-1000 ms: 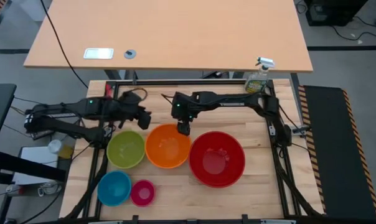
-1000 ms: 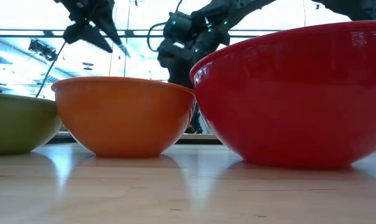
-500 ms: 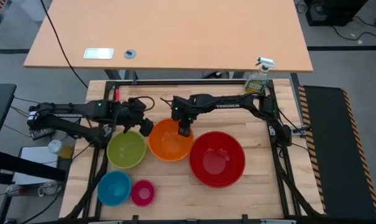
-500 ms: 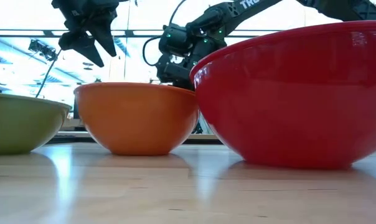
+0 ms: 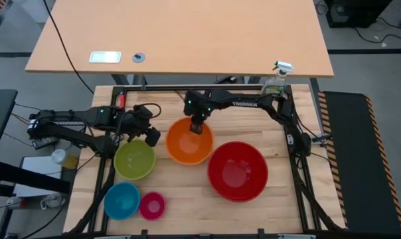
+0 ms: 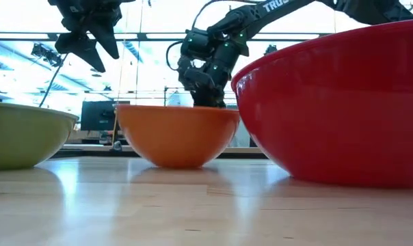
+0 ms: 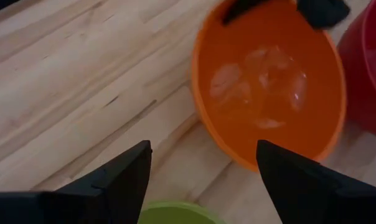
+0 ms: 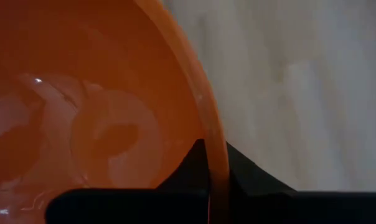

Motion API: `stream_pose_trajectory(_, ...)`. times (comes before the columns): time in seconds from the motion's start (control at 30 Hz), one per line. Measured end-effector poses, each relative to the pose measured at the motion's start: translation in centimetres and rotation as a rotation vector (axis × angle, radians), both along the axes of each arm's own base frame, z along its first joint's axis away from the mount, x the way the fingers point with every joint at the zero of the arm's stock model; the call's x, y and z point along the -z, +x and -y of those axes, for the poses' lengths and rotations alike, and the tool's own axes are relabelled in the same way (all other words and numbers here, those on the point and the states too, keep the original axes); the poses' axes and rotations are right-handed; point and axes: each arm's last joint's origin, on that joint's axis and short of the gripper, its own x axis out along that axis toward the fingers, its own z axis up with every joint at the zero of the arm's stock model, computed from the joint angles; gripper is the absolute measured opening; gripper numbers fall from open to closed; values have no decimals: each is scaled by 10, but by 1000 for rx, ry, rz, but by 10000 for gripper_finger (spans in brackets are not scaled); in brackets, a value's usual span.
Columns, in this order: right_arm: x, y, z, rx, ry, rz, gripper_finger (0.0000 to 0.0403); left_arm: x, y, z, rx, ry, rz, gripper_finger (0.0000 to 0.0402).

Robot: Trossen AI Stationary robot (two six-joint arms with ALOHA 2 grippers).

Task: Nest bowls inside each other
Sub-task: Stack the orange bowl into the red bowl

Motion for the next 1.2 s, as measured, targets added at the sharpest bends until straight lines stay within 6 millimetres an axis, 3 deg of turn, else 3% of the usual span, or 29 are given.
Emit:
stream_pose_trajectory(0.13, -35, -6, 9, -28, 8, 39, 29, -1, -2, 0, -3, -4, 4, 293)
stream_pose_trajectory(0.37, -96, -31, 2, -206, 91, 138, 28, -10, -13, 1, 15, -6, 72, 293)
stream_pose_trajectory(0.6, -121, -74, -31, -468, 134, 74, 28, -14, -20, 1, 54, 9, 90, 293)
stream_pose_trajectory(0.7, -117, -91, -49, -564, 122, 31, 28, -14, -20, 1, 70, 21, 83, 293)
stream_pose_trajectory(0.93, -70, -120, -91, -601, 52, -135, 28, -11, -23, 3, 136, -32, 27, 293)
stream_pose_trajectory(1.2, -32, -133, -122, -636, 2, -196, 36, 17, -6, 5, 331, -137, -282, 293)
